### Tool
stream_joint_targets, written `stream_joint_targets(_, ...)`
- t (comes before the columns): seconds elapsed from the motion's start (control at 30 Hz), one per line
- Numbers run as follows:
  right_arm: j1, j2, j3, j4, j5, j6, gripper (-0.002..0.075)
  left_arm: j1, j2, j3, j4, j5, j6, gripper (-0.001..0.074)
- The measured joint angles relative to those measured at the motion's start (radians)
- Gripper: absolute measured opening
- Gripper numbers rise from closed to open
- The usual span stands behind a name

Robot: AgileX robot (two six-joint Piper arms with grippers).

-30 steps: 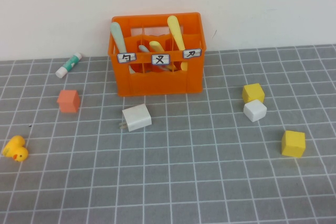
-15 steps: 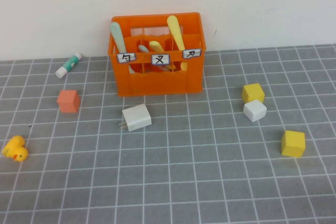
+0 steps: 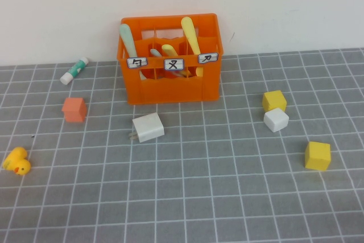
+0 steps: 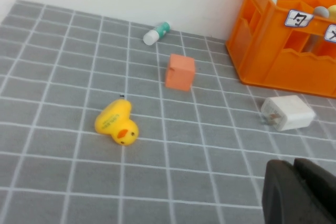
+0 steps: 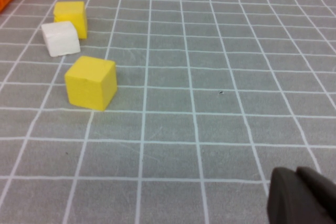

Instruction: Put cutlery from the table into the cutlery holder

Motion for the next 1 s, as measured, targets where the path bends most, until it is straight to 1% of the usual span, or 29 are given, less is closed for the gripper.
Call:
stream_joint_targets(0.07, 0.0, 0.0, 0.0, 0.0, 0.0, 0.0, -0.0001, 0.002, -0.007, 0.022, 0.035, -0.016, 0.0, -0.0001)
stream_joint_targets(0.17, 0.0, 0.0, 0.0, 0.0, 0.0, 0.0, -0.0001, 0.043, -0.033, 0.084, 0.116, -0.065, 0.0, -0.0001)
stream_joint_targets(0.23, 0.0, 0.0, 0.0, 0.0, 0.0, 0.0, -0.0001, 0.087, -0.047, 0.14, 0.15, -0.149, 0.013, -0.0001)
stream_joint_targets(0.27, 0.0, 0.0, 0.0, 0.0, 0.0, 0.0, -0.0001, 0.114, -0.048, 0.176, 0.152, -0.217, 0.039, -0.0001)
stream_joint_targets(0.33, 0.0, 0.0, 0.0, 0.002, 0.0, 0.0, -0.0001, 0.169, -0.048, 0.238, 0.112, -0.371, 0.119, -0.0001)
stream_joint_targets(0.4, 0.0, 0.0, 0.0, 0.002, 0.0, 0.0, -0.0001, 0.229, -0.051, 0.255, -0.005, -0.436, 0.217, -0.0001)
stream_joint_targets(0.5, 0.0, 0.0, 0.0, 0.002, 0.0, 0.0, -0.0001, 0.308, -0.051, 0.256, -0.206, -0.433, 0.387, -0.0001)
stream_joint_targets(0.57, 0.0, 0.0, 0.0, 0.002, 0.0, 0.0, -0.0001, 0.346, -0.051, 0.256, -0.348, -0.407, 0.519, -0.0001)
stream_joint_targets(0.67, 0.0, 0.0, 0.0, 0.002, 0.0, 0.0, -0.0001, 0.376, -0.051, 0.258, -0.532, -0.339, 0.687, -0.0001)
stream_joint_targets(0.8, 0.0, 0.0, 0.0, 0.002, 0.0, 0.0, -0.0001, 0.379, -0.051, 0.262, -0.581, -0.247, 0.741, -0.0001)
stream_joint_targets(1.0, 0.0, 0.0, 0.0, 0.002, 0.0, 0.0, -0.0001, 0.379, -0.051, 0.26, -0.581, -0.215, 0.738, -0.0001)
